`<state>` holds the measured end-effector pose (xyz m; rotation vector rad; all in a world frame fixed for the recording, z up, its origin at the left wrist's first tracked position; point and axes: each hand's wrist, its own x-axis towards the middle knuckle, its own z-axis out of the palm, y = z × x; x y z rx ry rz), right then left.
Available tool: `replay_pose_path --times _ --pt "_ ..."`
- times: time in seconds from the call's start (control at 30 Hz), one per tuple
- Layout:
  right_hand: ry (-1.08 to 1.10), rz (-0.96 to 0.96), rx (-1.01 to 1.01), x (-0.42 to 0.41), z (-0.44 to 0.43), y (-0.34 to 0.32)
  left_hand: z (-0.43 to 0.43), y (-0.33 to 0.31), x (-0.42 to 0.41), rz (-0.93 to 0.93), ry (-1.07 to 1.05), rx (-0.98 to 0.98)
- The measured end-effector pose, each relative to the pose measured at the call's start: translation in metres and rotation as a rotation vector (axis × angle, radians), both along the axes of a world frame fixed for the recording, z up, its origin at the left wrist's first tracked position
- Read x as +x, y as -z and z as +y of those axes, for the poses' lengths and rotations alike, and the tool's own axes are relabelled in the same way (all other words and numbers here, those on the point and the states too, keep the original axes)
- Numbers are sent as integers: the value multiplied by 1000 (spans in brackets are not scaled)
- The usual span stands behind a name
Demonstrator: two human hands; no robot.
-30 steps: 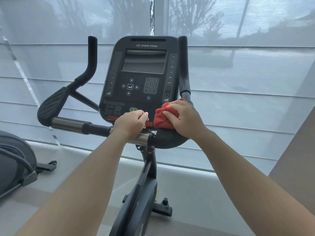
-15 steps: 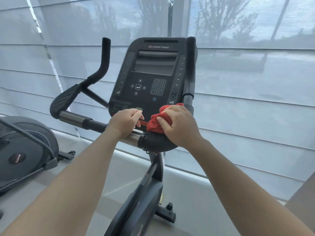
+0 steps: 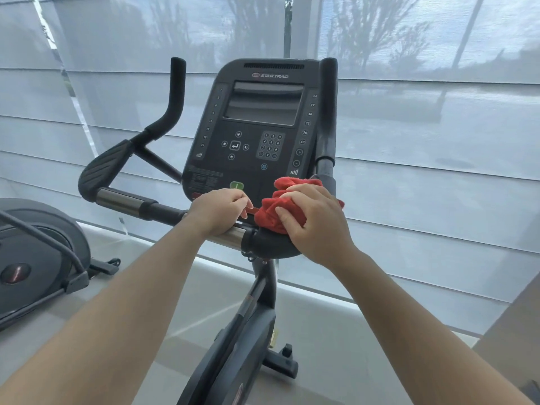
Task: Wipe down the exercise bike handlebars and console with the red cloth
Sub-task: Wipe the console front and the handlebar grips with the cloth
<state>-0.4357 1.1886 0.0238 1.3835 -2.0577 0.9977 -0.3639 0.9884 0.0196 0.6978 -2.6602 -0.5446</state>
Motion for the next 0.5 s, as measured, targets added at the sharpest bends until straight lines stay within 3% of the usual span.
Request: replay_pose_path --times 0.27,0.5 --pt "-40 -57 -78 18 17 16 3 -1 1 -31 78 -23" --pt "-18 -79 -103 40 21 26 6 -1 5 83 87 -18"
